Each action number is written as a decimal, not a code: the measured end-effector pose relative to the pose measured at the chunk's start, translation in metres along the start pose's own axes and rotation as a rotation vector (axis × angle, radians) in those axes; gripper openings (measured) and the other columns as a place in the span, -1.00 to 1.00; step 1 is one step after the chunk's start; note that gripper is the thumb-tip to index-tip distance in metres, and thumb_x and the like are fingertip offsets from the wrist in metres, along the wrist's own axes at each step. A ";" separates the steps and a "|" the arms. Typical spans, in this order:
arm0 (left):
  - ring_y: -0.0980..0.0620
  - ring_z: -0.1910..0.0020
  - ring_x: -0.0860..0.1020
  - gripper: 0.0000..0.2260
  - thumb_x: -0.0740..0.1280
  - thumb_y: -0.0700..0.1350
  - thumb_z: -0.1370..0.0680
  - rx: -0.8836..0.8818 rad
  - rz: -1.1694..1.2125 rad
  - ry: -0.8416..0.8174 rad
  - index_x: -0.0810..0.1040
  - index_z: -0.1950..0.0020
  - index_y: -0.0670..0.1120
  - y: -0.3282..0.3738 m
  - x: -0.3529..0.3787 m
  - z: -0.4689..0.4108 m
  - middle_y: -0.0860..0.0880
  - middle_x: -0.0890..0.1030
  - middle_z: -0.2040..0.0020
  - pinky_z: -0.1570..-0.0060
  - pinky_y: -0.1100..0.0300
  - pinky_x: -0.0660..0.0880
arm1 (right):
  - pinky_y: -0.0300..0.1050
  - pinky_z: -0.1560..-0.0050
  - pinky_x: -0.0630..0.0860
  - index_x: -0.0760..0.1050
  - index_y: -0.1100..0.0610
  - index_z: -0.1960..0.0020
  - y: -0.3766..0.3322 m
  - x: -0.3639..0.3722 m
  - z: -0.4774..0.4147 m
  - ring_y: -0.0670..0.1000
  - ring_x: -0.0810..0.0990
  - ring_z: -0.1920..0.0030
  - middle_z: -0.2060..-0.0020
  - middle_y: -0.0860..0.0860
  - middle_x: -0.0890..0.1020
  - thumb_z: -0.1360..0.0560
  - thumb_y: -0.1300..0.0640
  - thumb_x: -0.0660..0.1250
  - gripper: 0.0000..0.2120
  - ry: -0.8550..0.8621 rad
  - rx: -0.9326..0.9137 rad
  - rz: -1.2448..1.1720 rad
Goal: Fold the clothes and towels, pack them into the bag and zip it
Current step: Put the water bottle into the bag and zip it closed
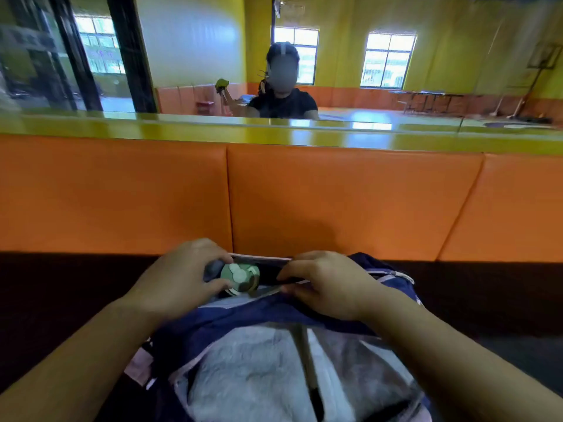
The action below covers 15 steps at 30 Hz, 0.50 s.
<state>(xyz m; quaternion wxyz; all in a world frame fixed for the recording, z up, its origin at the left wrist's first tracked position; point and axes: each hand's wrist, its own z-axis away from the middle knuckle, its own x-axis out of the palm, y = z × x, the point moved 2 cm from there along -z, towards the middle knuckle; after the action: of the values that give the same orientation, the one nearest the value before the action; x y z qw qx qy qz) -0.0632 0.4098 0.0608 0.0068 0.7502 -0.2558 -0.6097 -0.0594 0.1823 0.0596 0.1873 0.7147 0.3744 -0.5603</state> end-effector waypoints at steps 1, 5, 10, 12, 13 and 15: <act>0.24 -0.01 0.46 -0.75 0.42 0.09 -0.43 0.011 0.021 0.019 0.55 -0.09 0.15 0.010 0.000 0.003 0.28 0.47 0.00 -0.02 0.26 0.42 | 0.03 0.17 0.54 0.60 0.05 -0.06 0.003 -0.005 0.012 0.06 0.60 0.08 0.08 -0.01 0.66 -0.51 0.02 0.28 -0.79 0.050 0.034 -0.007; 0.25 0.01 0.47 -0.78 0.42 0.07 -0.43 0.056 0.114 0.084 0.58 -0.05 0.12 0.057 0.010 0.016 0.25 0.52 0.01 0.01 0.39 0.35 | 0.01 0.14 0.54 0.60 -0.01 -0.01 0.014 -0.018 0.066 -0.03 0.59 0.11 0.10 -0.07 0.66 -0.50 -0.06 0.27 -0.80 0.180 0.221 -0.045; 0.22 -0.01 0.46 -0.77 0.40 0.09 -0.45 0.150 0.144 0.087 0.59 -0.08 0.10 0.112 0.045 0.026 0.21 0.56 0.00 -0.03 0.40 0.33 | -0.06 0.14 0.52 0.61 0.00 0.02 0.035 -0.015 0.138 -0.01 0.59 0.13 0.15 -0.11 0.62 -0.46 -0.04 0.35 -0.83 0.300 0.482 -0.049; 0.18 -0.01 0.50 -0.73 0.36 0.15 -0.43 0.173 0.150 0.076 0.60 -0.07 0.09 0.131 0.064 0.028 0.18 0.60 -0.01 -0.03 0.38 0.35 | -0.14 0.14 0.48 0.60 -0.02 0.00 0.043 -0.009 0.164 -0.08 0.56 0.13 0.14 -0.14 0.58 -0.45 0.01 0.40 -0.86 0.314 0.576 -0.083; 0.14 0.00 0.53 -0.71 0.34 0.17 -0.41 0.188 0.146 0.070 0.60 -0.06 0.09 0.140 0.072 0.030 0.16 0.61 0.00 -0.03 0.29 0.42 | -0.15 0.12 0.48 0.59 -0.03 -0.02 0.045 -0.005 0.175 -0.12 0.55 0.08 0.11 -0.15 0.57 -0.45 0.02 0.41 -0.84 0.313 0.607 -0.097; 0.06 0.07 0.58 -0.71 0.28 0.19 -0.39 0.236 0.079 0.057 0.61 -0.01 0.10 0.157 0.087 0.031 0.15 0.63 0.06 0.10 0.09 0.54 | -0.13 0.07 0.51 0.56 -0.02 -0.09 0.048 0.002 0.194 -0.12 0.54 0.00 0.02 -0.13 0.56 -0.45 0.04 0.42 -0.78 0.304 0.657 -0.120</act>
<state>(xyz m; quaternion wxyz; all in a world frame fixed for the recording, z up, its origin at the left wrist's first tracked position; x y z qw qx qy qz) -0.1401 0.2483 0.0238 -0.0503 0.7521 -0.3548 -0.5532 -0.1517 0.0180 -0.0078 -0.1435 0.7886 0.2394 -0.5479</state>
